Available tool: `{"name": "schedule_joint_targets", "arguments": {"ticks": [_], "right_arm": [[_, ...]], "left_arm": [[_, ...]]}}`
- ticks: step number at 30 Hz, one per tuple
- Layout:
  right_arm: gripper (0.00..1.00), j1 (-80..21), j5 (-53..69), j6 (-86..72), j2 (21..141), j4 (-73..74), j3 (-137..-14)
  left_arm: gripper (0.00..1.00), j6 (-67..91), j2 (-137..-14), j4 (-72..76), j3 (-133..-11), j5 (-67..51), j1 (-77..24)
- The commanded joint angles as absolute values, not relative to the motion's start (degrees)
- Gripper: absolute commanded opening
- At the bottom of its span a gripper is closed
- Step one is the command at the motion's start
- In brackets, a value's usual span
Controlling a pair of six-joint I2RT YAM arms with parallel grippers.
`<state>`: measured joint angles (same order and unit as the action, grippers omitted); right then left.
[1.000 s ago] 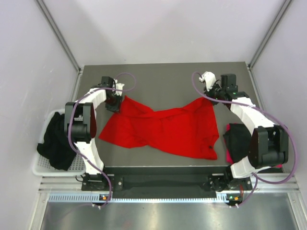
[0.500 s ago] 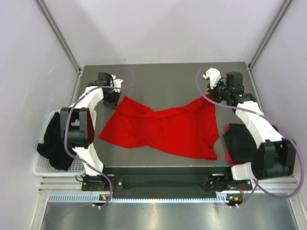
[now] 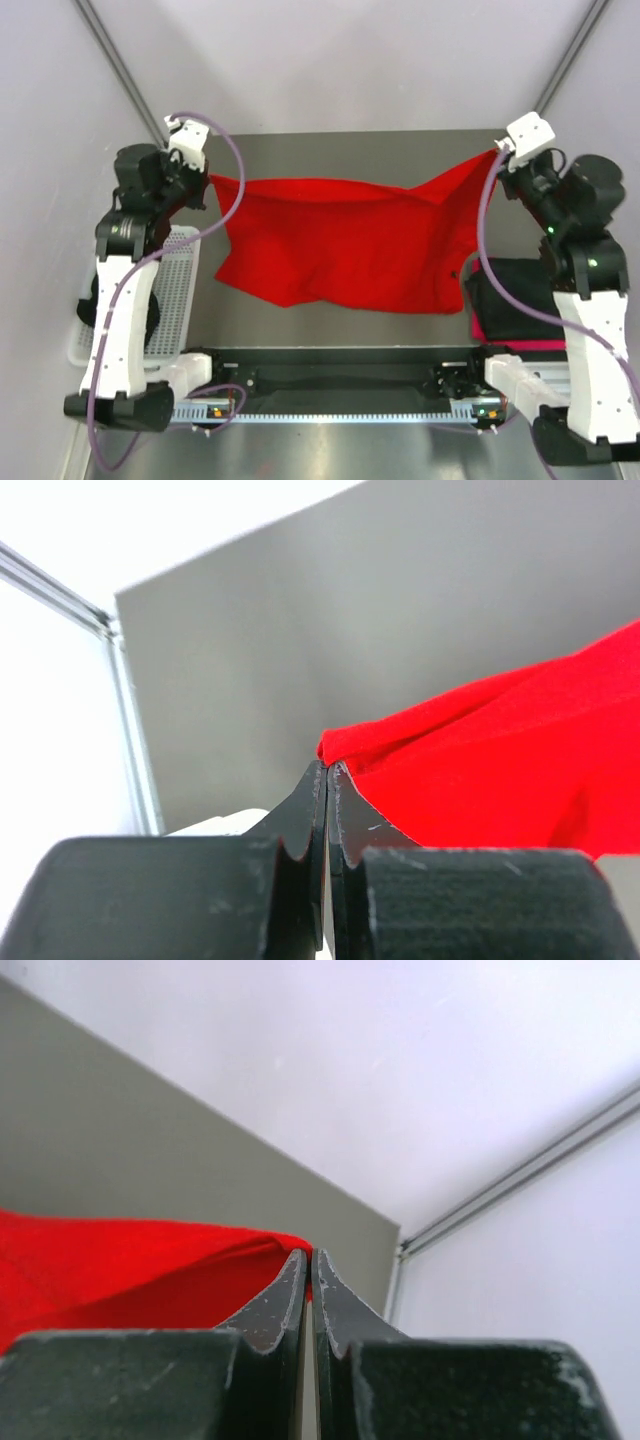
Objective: Fold and stack the t-shirts
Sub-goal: Flatten the tshirt out
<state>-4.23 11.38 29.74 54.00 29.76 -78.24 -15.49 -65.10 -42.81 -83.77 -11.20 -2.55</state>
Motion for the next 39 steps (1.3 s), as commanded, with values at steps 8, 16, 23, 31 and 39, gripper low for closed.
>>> {"name": "schedule_joint_targets", "arguments": {"ticks": [8, 16, 23, 31, 39], "right_arm": [[0.00, -3.1, 9.2, 32.5, 40.9, 36.6, -93.5], [0.00, -3.2, 10.8, 34.0, 35.3, 46.7, -105.5], [0.00, -3.2, 9.4, 34.6, 33.6, 50.0, -112.3], [0.00, -3.3, 4.2, 37.6, 35.4, 44.5, -116.1], [0.00, -4.6, 2.6, 39.3, 40.4, 34.8, -105.2]], "left_arm": [[0.00, -17.8, -55.1, -51.1, -94.7, -12.4, -2.2], [0.00, -18.1, -49.7, -55.5, -103.4, -11.9, -2.3], [0.00, -19.9, -49.0, -58.6, -111.2, -9.8, -2.3], [0.00, -27.6, -51.1, -58.4, -117.6, -3.3, -2.3], [0.00, -30.1, -54.4, -51.2, -107.1, 1.9, -2.3]]}}
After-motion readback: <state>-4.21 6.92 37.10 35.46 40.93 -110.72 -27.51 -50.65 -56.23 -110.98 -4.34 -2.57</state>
